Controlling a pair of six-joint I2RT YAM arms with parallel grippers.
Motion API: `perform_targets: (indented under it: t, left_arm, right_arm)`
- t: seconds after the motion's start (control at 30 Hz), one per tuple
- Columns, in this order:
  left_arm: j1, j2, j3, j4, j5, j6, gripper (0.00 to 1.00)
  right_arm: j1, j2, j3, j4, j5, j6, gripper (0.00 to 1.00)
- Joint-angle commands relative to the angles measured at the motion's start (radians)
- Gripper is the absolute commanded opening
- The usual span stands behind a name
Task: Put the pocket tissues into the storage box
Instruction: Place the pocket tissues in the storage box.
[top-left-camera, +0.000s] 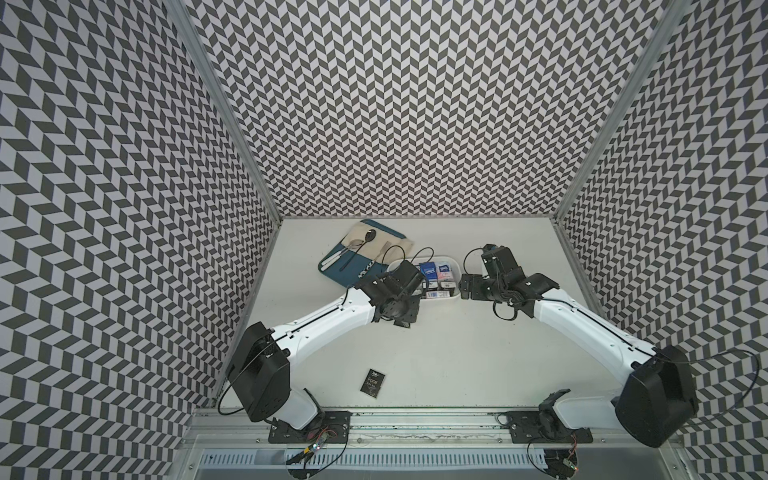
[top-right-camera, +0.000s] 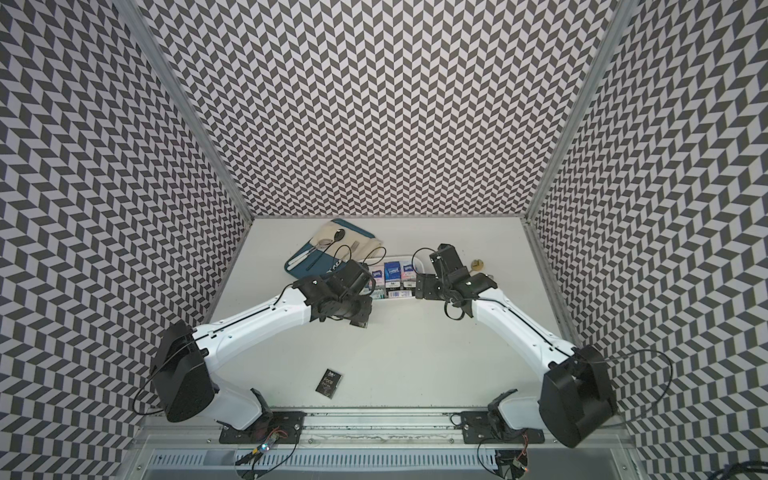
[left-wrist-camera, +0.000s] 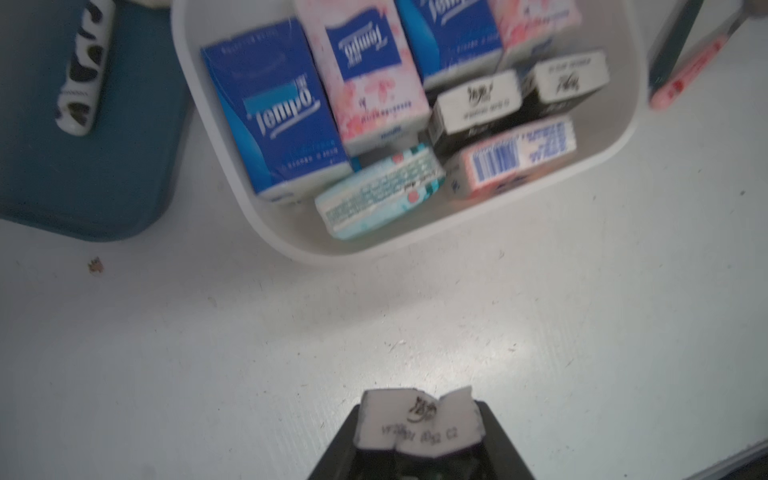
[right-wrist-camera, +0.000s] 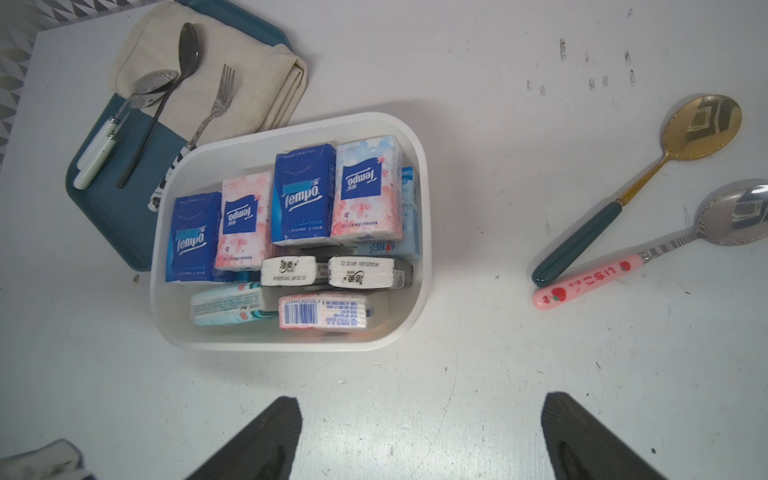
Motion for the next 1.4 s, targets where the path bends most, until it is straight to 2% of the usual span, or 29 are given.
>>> perform_targets:
  t: [0.0, 0.33, 0.57, 0.8, 1.03, 1.37]
  left_arm:
    - [0.016, 0.004, 0.050, 0.146, -0.051, -0.037, 0.40]
    - [0.029, 0.187, 0.163, 0.450, -0.103, -0.065, 0.41]
    - [0.040, 0.335, 0.251, 0.528, -0.143, -0.096, 0.41]
    - [0.081, 0.501, 0.376, 0.483, -0.117, -0.125, 0.41]
    - [0.101, 0.594, 0.449, 0.389, -0.076, -0.142, 0.45]
    - [0.101, 0.591, 0.431, 0.341, -0.028, -0.167, 0.47]
  right_arm:
    - [-0.020, 0.017, 0.000, 0.047, -0.012, -0.016, 0.95]
    - [-0.064, 0.037, 0.001, 0.056, -0.041, -0.031, 0.95]
    - [-0.078, 0.054, 0.005, 0.058, -0.062, -0.047, 0.95]
    - [-0.088, 0.066, 0.010, 0.058, -0.065, -0.060, 0.95]
    - [-0.097, 0.080, 0.020, 0.060, -0.067, -0.070, 0.95]
    - [-0.103, 0.091, 0.028, 0.063, -0.071, -0.075, 0.95]
